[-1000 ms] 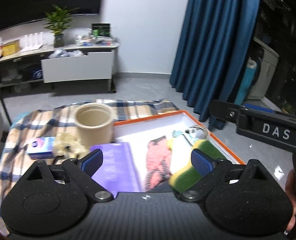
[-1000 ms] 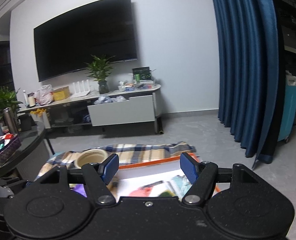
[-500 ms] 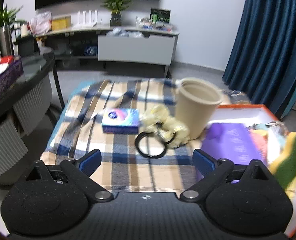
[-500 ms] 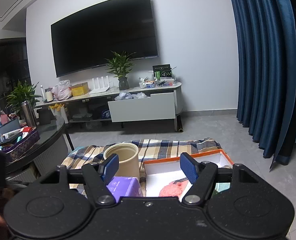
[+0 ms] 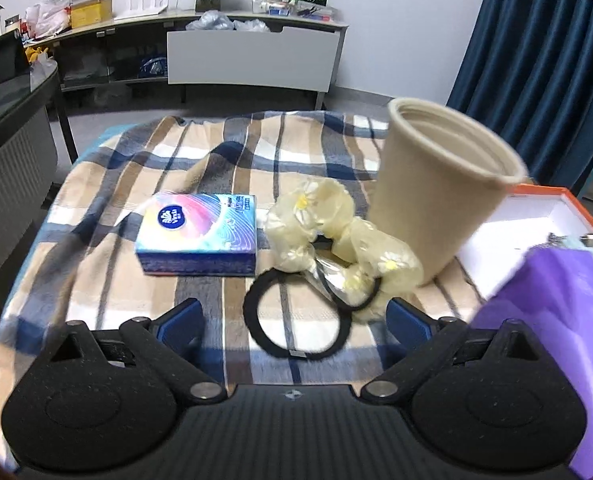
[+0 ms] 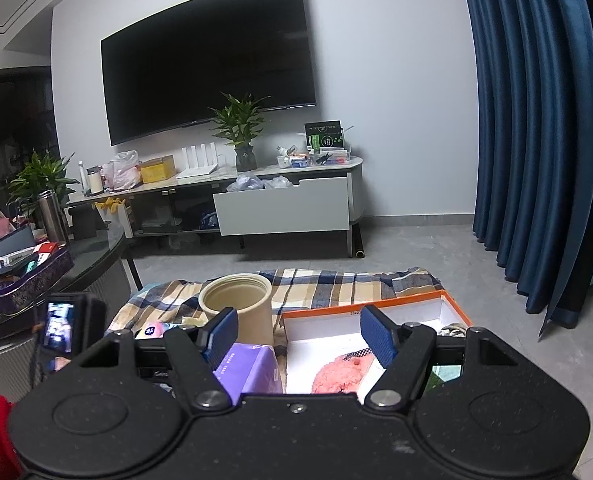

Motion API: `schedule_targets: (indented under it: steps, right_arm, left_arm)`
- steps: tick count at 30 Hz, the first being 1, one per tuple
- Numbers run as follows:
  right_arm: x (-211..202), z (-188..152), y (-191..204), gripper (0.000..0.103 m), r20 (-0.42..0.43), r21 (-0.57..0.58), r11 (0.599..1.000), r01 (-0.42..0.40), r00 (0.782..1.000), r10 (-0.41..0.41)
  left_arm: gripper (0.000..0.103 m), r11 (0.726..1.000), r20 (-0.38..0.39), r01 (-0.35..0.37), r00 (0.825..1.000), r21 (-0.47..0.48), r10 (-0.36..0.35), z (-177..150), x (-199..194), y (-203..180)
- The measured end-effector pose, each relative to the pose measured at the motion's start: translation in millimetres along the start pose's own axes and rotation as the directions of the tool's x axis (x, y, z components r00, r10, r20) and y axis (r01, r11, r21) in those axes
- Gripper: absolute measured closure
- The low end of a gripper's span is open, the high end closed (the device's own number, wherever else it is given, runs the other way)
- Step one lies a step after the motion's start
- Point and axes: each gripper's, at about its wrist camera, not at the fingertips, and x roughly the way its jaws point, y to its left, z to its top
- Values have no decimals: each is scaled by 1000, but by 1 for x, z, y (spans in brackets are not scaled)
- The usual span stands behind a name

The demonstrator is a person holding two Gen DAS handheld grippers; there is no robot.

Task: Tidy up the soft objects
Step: 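Grasp the yellow floral scrunchie with the left gripper while the right gripper grasps the blue tissue pack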

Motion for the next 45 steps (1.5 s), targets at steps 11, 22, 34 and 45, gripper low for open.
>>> schedule_targets:
  steps: [11, 22, 34, 45]
  right_arm:
    - [5, -2, 16, 22, -6, -15, 999, -45, 999, 45]
    - [-2, -1, 43, 22, -11, -48, 995, -92, 996, 92]
    - [26, -13, 107, 21, -93, -74, 979, -189, 979, 182]
    - [126, -33, 187, 10, -170, -47, 988, -147, 976, 137]
  left_arm:
    - [68, 999, 66, -12, 998, 51, 9, 1, 16, -8]
    - [89, 985, 137, 117, 981, 124, -134, -20, -49, -10]
    - [89, 1000, 223, 23, 975, 16, -26, -29, -119, 45]
    - [89, 996, 271, -64, 959, -63, 79, -13, -130, 95]
